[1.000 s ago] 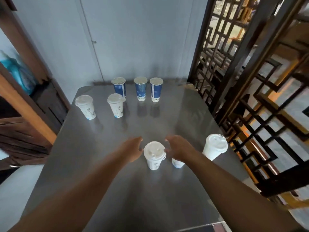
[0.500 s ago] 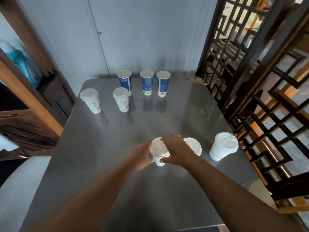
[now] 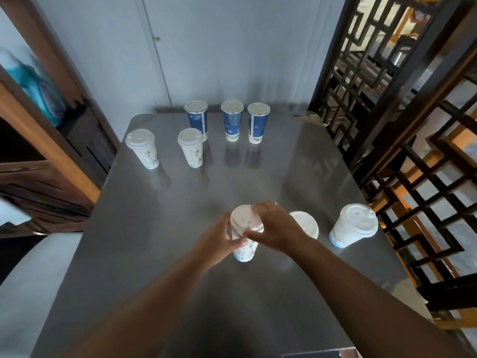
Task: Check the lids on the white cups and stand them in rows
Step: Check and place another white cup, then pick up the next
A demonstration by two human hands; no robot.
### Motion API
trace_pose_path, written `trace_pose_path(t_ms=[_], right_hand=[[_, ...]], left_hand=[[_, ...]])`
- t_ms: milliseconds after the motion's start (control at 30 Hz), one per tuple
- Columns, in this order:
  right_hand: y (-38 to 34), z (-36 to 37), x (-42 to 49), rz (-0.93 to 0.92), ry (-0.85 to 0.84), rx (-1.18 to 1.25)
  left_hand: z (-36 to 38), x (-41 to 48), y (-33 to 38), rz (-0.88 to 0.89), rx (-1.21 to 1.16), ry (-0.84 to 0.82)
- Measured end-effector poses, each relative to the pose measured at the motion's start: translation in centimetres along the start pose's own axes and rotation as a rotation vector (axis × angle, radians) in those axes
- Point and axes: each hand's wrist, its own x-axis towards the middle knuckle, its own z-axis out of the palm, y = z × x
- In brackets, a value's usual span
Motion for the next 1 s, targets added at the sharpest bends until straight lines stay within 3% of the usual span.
trace_pose_path(t_ms=[133,600,1000], right_hand=[[-1.7,-1.8,0.7,0.027,-0.033,0.183],[-11.1,-2.2,5.2,0.048,-0.120,0.274],[-15.9,0.4,5.8,0.088,-0.092,0.414]], left_hand=[[-1.7,-1.8,-1.0,-0.033,-0.131,0.022],[-9.4,-5.8,-6.1,-0.072,-0.568,-0.013],[-13.9,-8.0,-8.9,-0.088,-0.619,-0.104]])
